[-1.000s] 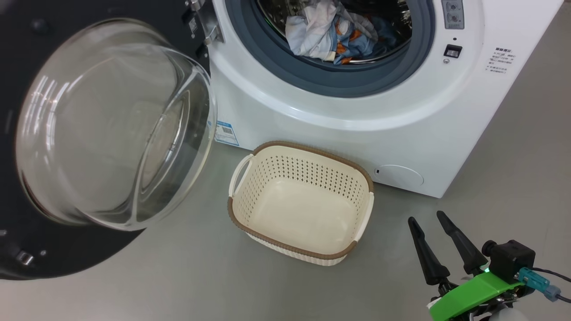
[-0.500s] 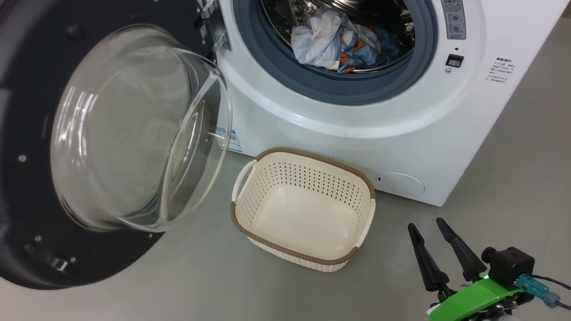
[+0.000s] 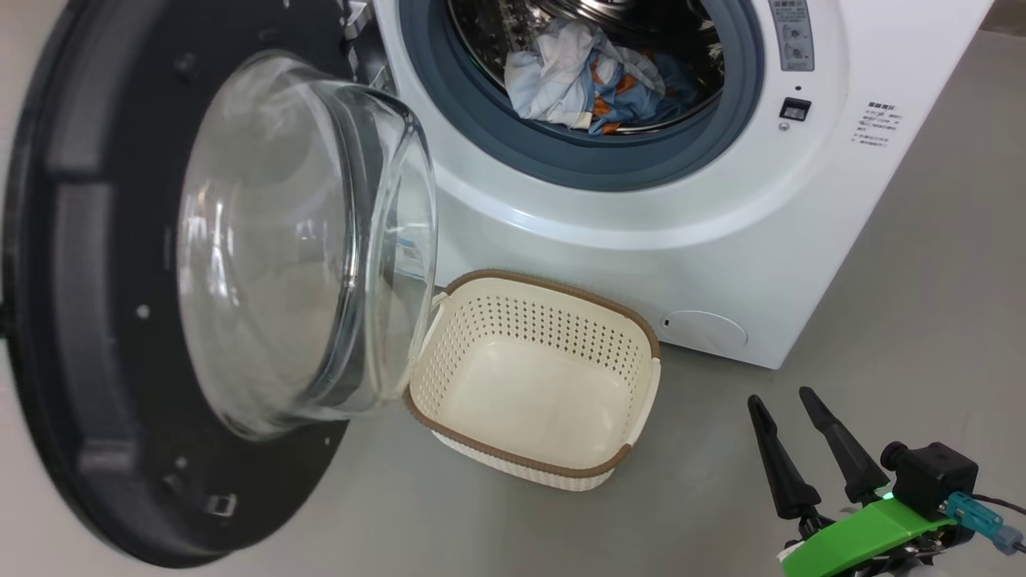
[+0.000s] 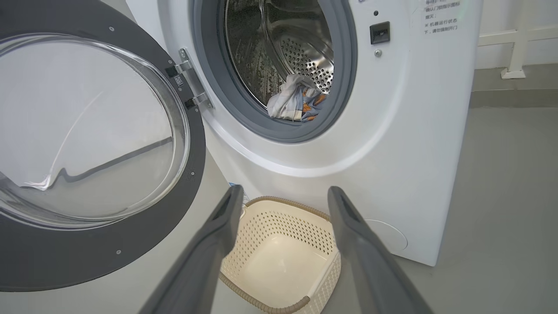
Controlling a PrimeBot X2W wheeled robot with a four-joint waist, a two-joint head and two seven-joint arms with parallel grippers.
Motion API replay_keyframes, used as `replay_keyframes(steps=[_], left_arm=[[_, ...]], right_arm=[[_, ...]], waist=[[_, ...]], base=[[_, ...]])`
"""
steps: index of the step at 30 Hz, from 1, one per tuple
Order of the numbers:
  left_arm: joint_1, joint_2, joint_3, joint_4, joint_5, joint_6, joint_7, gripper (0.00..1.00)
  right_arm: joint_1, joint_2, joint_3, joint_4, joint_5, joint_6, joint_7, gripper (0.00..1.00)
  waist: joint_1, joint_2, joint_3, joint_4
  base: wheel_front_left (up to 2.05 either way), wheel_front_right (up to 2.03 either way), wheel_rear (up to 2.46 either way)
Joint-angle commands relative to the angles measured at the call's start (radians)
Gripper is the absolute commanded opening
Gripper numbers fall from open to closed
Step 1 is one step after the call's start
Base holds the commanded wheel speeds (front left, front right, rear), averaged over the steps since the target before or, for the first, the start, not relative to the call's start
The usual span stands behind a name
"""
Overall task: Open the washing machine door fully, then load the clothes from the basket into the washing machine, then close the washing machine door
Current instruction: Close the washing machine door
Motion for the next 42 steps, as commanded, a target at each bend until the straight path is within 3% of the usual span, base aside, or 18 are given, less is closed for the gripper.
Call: replay_keyframes(steps=[1, 10, 22, 32, 42], left_arm=[[-0.013, 0.041, 0.034, -0.066, -0.018, 0.003, 0.018, 0.00], [-0.003, -0.003, 0.003, -0.200, -0.040, 0.024, 0.031, 0.00], [-0.055, -0.076, -0.046, -0.261, -0.049, 0.029, 0.019, 0.00], [-0.147, -0.134, -0.079, -0.236, -0.019, 0.026, -0.022, 0.00], [-0.254, -0.174, -0.085, -0.124, 0.020, 0.012, -0.077, 0.00]], right_arm=[[0.011, -0.009, 0.017, -0.027, -0.001, 0.002, -0.005, 1.00], [0.001, -0.007, 0.002, -0.033, -0.006, 0.002, -0.005, 1.00], [-0.008, 0.012, -0.017, -0.042, -0.009, 0.002, -0.005, 1.00], [-0.025, 0.037, -0.027, -0.049, -0.012, 0.002, -0.005, 1.00], [-0.038, 0.053, -0.028, -0.052, -0.013, 0.002, -0.005, 1.00]], waist=[[0.0000, -0.0001, 0.000, -0.011], [0.0000, -0.0001, 0.007, -0.082], [0.0000, -0.0001, 0.030, -0.218], [0.0000, -0.0001, 0.057, -0.343], [0.0000, -0.0001, 0.078, -0.436]], base=[[0.00, 0.00, 0.00], [0.00, 0.00, 0.00], [0.00, 0.00, 0.00], [0.00, 0.00, 0.00], [0.00, 0.00, 0.00]])
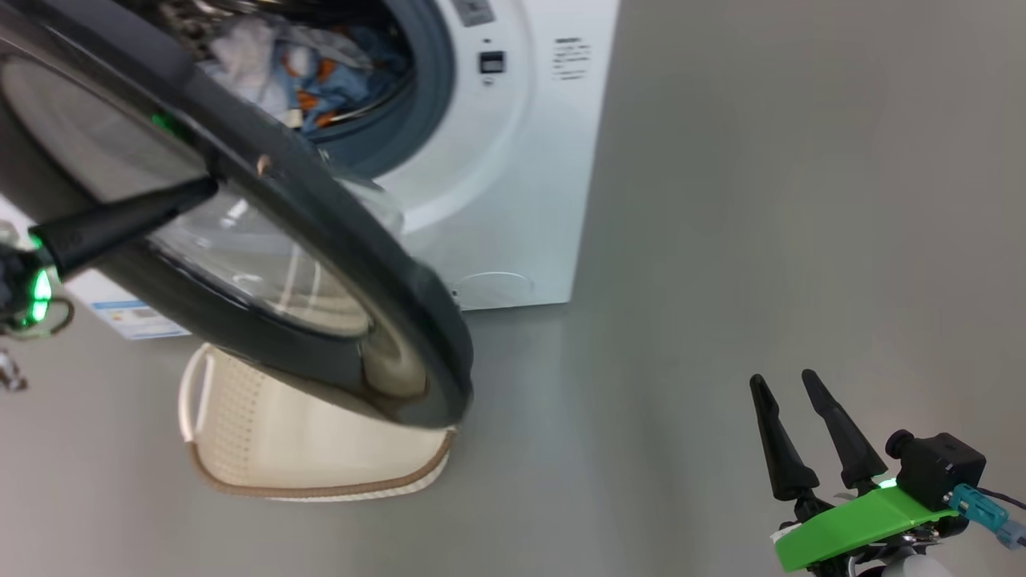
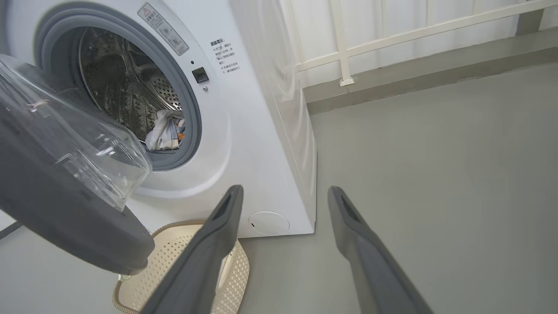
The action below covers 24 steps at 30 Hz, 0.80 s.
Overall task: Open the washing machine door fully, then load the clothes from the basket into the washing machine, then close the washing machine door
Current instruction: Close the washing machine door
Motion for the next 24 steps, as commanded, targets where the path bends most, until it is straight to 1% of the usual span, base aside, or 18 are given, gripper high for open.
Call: replay_keyframes(steps=[1, 4, 9, 13, 19, 24], left_arm=[[-0.060, 0.037, 0.039, -0.007, 0.018, -0.012, -0.016, 0.00], [-0.091, 0.022, 0.037, 0.030, 0.032, -0.016, -0.037, 0.00], [-0.118, 0.014, 0.029, 0.079, 0.047, -0.023, -0.046, 0.00], [-0.096, 0.015, 0.027, 0.070, 0.053, -0.025, -0.047, 0.00], [-0.050, 0.024, 0.048, 0.044, 0.018, -0.027, -0.025, 0.00], [-0.011, 0.033, 0.065, 0.022, 0.012, -0.027, -0.024, 0.00]], right_arm=[[-0.029, -0.003, 0.021, -0.027, -0.011, 0.002, -0.005, 1.00], [-0.031, 0.001, 0.020, -0.027, -0.012, 0.002, -0.005, 1.00], [-0.029, 0.007, 0.020, -0.025, -0.013, 0.002, -0.005, 1.00], [-0.021, 0.005, 0.020, -0.022, -0.012, 0.002, -0.005, 1.00], [-0.012, -0.003, 0.023, -0.019, -0.012, 0.002, -0.005, 1.00], [-0.010, -0.009, 0.026, -0.017, -0.011, 0.002, -0.005, 1.00]], waist=[[0.0000, -0.0001, 0.014, -0.030], [0.0000, -0.0001, 0.015, -0.038], [0.0000, -0.0001, 0.010, -0.040], [0.0000, -0.0001, -0.001, -0.024], [0.0000, -0.0001, -0.020, 0.015], [0.0000, -0.0001, -0.034, 0.038]], base=[[0.00, 0.00, 0.00], [0.00, 0.00, 0.00], [0.00, 0.00, 0.00], [0.00, 0.00, 0.00], [0.00, 0.00, 0.00], [0.00, 0.00, 0.00]])
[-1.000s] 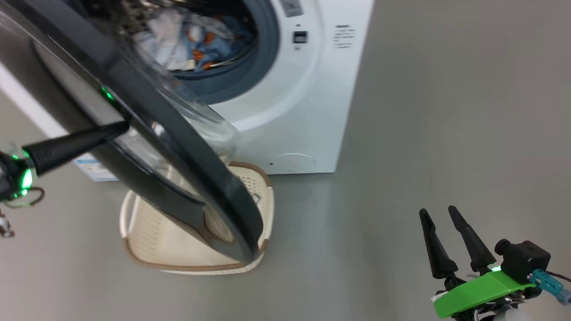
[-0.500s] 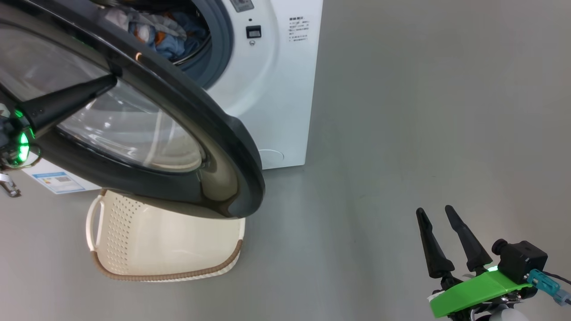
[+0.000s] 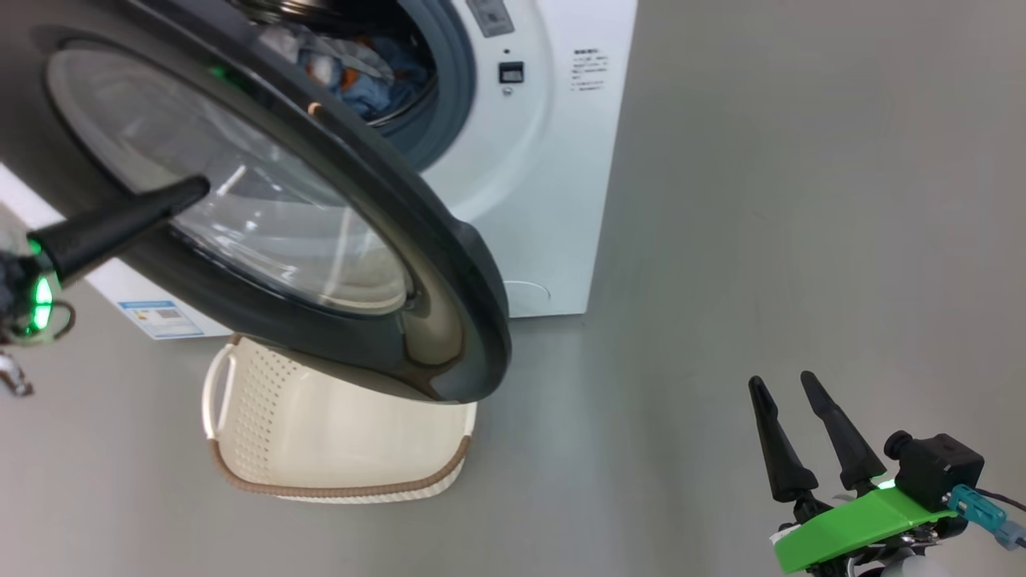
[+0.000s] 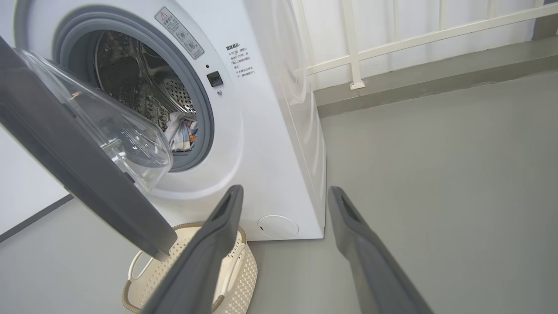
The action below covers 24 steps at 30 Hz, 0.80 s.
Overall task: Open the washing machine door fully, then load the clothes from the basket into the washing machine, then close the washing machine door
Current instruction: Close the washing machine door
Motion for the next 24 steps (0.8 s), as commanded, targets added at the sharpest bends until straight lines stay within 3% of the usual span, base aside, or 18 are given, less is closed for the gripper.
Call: replay_keyframes(steps=[1, 4, 6, 7, 8, 10, 11, 13, 24], left_arm=[[-0.007, 0.062, 0.046, -0.028, -0.003, -0.007, 0.000, 0.00], [0.045, 0.070, 0.060, -0.058, 0.018, -0.007, -0.022, 0.04], [0.092, 0.070, 0.071, -0.076, 0.033, -0.007, -0.042, 0.23], [0.116, 0.068, 0.079, -0.082, 0.039, -0.007, -0.056, 0.37], [0.140, 0.067, 0.086, -0.089, 0.049, -0.007, -0.072, 0.44], [0.190, 0.062, 0.099, -0.103, 0.070, -0.007, -0.107, 0.48], [0.214, 0.058, 0.105, -0.107, 0.080, -0.007, -0.128, 0.75], [0.260, 0.047, 0.114, -0.114, 0.098, -0.007, -0.167, 0.98], [0.464, 0.002, 0.063, -0.115, 0.180, -0.007, -0.403, 1.00]], right_arm=[[-0.010, -0.011, 0.026, -0.020, -0.011, 0.002, -0.005, 1.00], [-0.006, -0.013, 0.029, -0.019, -0.009, 0.002, -0.005, 1.00], [-0.002, -0.015, 0.030, -0.018, -0.008, 0.002, -0.005, 1.00], [-0.001, -0.016, 0.031, -0.017, -0.007, 0.002, -0.005, 1.00], [0.001, -0.018, 0.032, -0.017, -0.007, 0.002, -0.005, 1.00], [0.004, -0.023, 0.034, -0.016, -0.005, 0.002, -0.005, 1.00], [0.006, -0.027, 0.034, -0.016, -0.004, 0.002, -0.005, 1.00], [0.008, -0.033, 0.033, -0.016, -0.001, 0.002, -0.005, 1.00], [0.008, -0.060, 0.024, -0.016, 0.001, 0.002, -0.005, 1.00]], waist=[[0.0000, -0.0001, -0.011, 0.013], [0.0000, -0.0001, -0.019, 0.021], [0.0000, -0.0001, -0.025, 0.024], [0.0000, -0.0001, -0.027, 0.025], [0.0000, -0.0001, -0.029, 0.025], [0.0000, -0.0001, -0.034, 0.025], [0.0000, -0.0001, -0.036, 0.025], [0.0000, -0.0001, -0.037, 0.025], [0.0000, -0.0001, -0.035, 0.019]], base=[[0.00, 0.00, 0.00], [0.00, 0.00, 0.00], [0.00, 0.00, 0.00], [0.00, 0.00, 0.00], [0.00, 0.00, 0.00], [0.00, 0.00, 0.00], [0.00, 0.00, 0.00], [0.00, 0.00, 0.00], [0.00, 0.00, 0.00]])
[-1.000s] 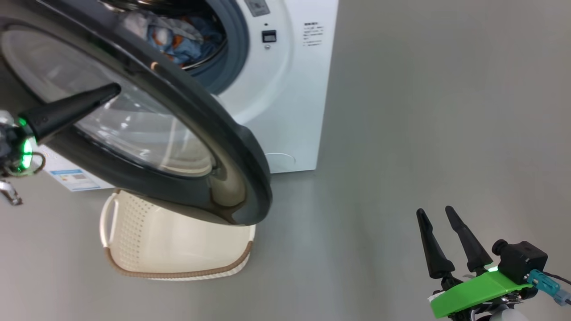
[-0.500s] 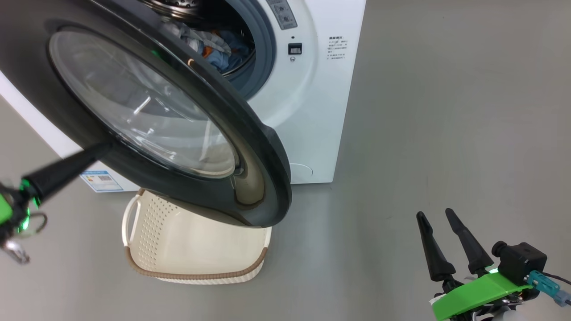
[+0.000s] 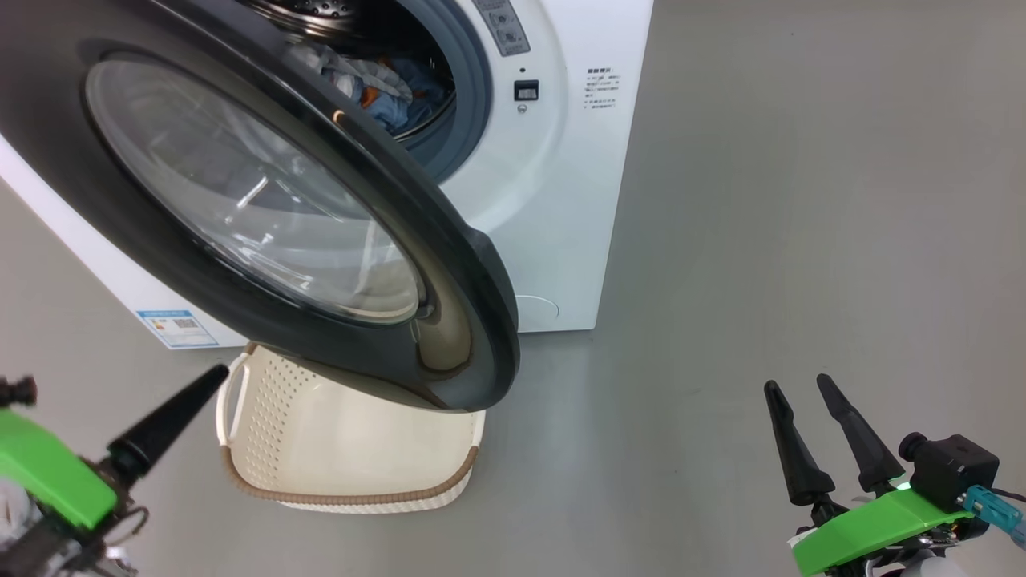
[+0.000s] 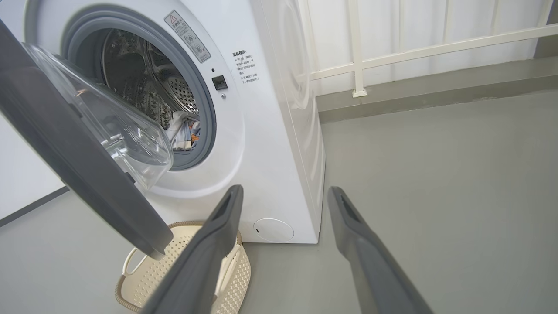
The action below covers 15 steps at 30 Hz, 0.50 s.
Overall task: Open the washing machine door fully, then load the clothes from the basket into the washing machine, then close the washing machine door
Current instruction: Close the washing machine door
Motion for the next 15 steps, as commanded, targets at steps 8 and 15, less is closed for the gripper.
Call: replay_keyframes(steps=[8, 15], left_arm=[[0.106, 0.022, -0.037, 0.015, 0.034, -0.007, -0.253, 1.00], [0.154, 0.056, -0.162, 0.065, 0.116, -0.007, -0.479, 1.00]], right_arm=[[0.001, -0.028, 0.023, -0.013, 0.003, 0.002, -0.005, 1.00], [0.005, -0.037, 0.021, -0.007, 0.004, 0.002, -0.005, 1.00]], waist=[[0.0000, 0.0000, -0.002, -0.015], [0.0000, 0.0000, -0.006, -0.018]], base=[[0.00, 0.00, 0.00], [0.00, 0.00, 0.00]])
